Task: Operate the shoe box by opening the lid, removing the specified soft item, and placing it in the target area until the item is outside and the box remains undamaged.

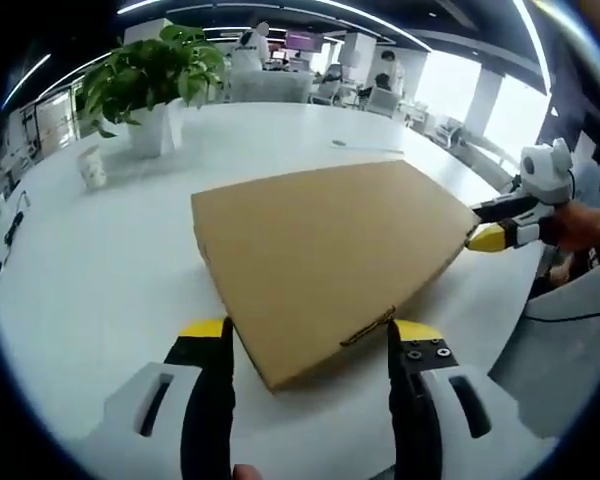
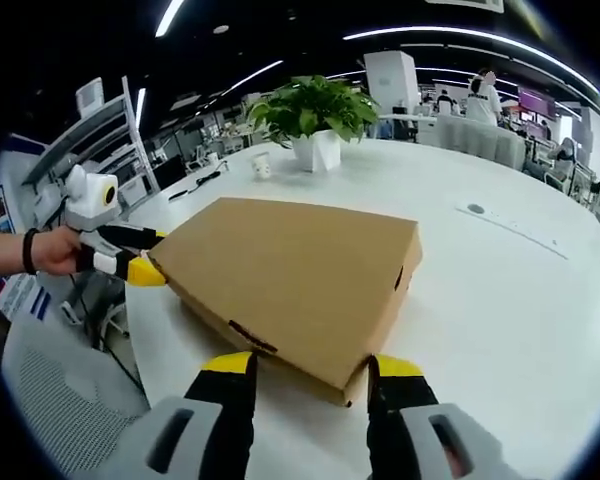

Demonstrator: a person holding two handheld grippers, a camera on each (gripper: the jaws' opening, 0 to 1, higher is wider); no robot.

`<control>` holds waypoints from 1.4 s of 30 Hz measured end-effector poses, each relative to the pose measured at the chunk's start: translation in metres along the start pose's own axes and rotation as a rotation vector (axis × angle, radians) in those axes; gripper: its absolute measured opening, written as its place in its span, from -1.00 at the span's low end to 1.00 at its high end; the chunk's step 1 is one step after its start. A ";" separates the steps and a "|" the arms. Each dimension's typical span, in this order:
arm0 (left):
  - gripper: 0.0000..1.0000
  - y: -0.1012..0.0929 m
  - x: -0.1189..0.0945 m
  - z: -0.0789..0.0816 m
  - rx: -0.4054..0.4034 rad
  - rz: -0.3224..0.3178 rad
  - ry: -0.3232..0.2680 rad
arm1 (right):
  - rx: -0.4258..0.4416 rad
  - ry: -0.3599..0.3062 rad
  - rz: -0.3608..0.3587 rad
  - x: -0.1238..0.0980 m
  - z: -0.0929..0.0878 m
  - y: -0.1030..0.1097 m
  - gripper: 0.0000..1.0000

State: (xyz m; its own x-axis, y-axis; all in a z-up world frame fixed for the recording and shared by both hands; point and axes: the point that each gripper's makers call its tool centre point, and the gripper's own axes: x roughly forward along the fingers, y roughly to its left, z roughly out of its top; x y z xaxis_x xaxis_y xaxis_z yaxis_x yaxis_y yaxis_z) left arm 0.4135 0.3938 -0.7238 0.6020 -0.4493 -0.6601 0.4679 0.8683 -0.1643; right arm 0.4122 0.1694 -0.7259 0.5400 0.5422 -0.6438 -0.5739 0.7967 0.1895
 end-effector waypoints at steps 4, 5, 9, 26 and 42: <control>0.16 -0.001 -0.001 -0.001 0.024 0.012 0.013 | -0.003 0.003 -0.005 0.000 0.000 0.000 -0.19; 0.16 -0.001 0.000 -0.001 0.021 0.012 0.013 | -0.006 0.004 -0.008 -0.001 0.001 0.000 -0.19; 0.15 0.001 0.000 -0.001 0.018 0.013 0.011 | -0.008 0.003 -0.012 -0.001 0.002 0.000 -0.19; 0.13 -0.003 -0.013 0.008 -0.018 0.023 -0.032 | -0.006 -0.026 -0.035 -0.015 0.015 0.003 -0.22; 0.08 -0.010 -0.032 0.021 -0.042 0.008 -0.086 | -0.016 -0.064 -0.072 -0.025 0.034 0.004 -0.23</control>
State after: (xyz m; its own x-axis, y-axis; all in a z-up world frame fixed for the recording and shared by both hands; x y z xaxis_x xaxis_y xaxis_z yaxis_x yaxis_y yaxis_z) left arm 0.4035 0.3946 -0.6856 0.6601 -0.4568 -0.5963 0.4364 0.8793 -0.1905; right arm 0.4170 0.1679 -0.6838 0.6183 0.4999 -0.6065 -0.5418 0.8301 0.1319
